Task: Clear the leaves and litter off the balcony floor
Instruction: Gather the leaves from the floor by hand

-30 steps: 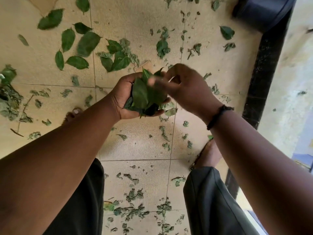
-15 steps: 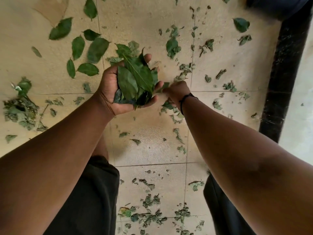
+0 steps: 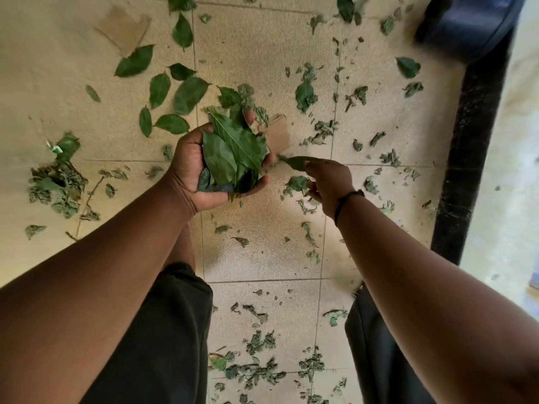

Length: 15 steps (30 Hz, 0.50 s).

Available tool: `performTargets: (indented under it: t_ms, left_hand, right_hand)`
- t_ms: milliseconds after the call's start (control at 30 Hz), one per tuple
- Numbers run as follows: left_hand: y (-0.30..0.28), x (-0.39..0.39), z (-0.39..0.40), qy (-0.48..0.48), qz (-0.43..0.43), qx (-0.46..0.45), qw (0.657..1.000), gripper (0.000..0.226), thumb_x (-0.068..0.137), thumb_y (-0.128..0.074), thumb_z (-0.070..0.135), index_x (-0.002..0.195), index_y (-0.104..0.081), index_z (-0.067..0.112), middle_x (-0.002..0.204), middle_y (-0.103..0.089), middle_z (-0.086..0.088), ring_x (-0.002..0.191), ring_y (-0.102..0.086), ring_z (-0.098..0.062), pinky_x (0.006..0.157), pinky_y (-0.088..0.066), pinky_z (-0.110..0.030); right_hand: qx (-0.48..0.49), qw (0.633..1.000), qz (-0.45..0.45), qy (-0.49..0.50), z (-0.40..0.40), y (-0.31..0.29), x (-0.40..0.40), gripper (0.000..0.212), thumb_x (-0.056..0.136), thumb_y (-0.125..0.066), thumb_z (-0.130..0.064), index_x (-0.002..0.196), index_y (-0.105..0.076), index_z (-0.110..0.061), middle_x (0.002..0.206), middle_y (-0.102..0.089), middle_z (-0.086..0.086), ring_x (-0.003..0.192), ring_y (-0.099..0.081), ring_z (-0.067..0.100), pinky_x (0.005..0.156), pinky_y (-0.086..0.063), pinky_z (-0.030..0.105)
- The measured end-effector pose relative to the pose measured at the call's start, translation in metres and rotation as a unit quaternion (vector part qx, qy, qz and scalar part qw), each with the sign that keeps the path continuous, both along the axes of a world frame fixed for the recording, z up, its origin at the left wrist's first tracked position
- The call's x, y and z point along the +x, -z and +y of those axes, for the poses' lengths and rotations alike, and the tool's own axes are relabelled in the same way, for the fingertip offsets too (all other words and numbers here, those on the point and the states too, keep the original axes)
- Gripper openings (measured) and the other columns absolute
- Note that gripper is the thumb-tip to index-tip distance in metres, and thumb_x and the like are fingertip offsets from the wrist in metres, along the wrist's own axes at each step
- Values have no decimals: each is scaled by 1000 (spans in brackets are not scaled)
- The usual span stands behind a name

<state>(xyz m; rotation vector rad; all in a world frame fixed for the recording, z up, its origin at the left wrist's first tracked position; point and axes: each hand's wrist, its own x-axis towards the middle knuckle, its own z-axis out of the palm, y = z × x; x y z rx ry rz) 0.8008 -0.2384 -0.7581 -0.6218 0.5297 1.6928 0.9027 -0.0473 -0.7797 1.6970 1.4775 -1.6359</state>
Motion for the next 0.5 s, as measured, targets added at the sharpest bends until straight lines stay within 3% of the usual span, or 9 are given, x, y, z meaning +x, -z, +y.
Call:
performTargets:
  t_ms: [67,133,267,333,400,433,500]
  left_hand:
    - [-15,13,2,-14,-4,-5,1000,42,94,-31,45,115,-65,31,114,-66,-3,113,-58,-30,92,-51,-48]
    - [-35,29,5,-38,-14,7,999,41,91,-35,44,115,-65,31,117,-65,-3,113,-58,-29,95,-46,-48]
    - [-90,53,28,-85,-25,46,995,37,92,-37,41,117,-63,30,120,-64,-4,110,-59,-28,97,-44,-48]
    - [-128,59,43,-108,-13,47,993,38,97,-33,41,118,-61,29,116,-67,-7,109,-59,-29,95,-46,-46]
    - [-172,58,56,-133,6,35,990,39,97,-32,43,118,-62,28,112,-70,-9,109,-61,-30,93,-48,-42]
    - [-199,56,62,-147,20,31,988,41,97,-32,44,118,-63,28,113,-70,-8,110,-63,-30,94,-48,-42]
    - [-260,53,71,-170,57,22,984,39,95,-35,44,116,-65,30,117,-68,-7,111,-63,-30,98,-45,-42]
  right_hand:
    - [-9,999,18,25,5,-40,4,11,93,-59,-20,90,-69,-21,98,-67,0,79,-54,16,69,-48,28]
    - [-20,996,79,27,7,-89,3,18,88,-55,-25,94,-70,-18,100,-68,1,85,-55,18,73,-46,30]
    - [7,969,213,-123,-1,-189,-5,19,78,-50,-26,71,-65,-16,87,-67,4,85,-60,15,75,-41,26]
    - [88,933,223,-270,-9,-229,-5,23,76,-55,-40,76,-64,-19,96,-63,1,95,-56,15,80,-45,30]
    - [209,867,201,-405,-10,-265,-6,31,76,-56,-59,86,-59,-30,105,-52,-10,104,-41,12,89,-43,37]
    - [254,844,210,-422,-9,-291,-8,35,75,-56,-65,91,-55,-33,106,-46,-14,104,-35,8,91,-43,38]
    - [290,836,274,-376,-4,-344,-10,39,75,-57,-68,98,-49,-37,106,-40,-18,106,-36,8,91,-46,35]
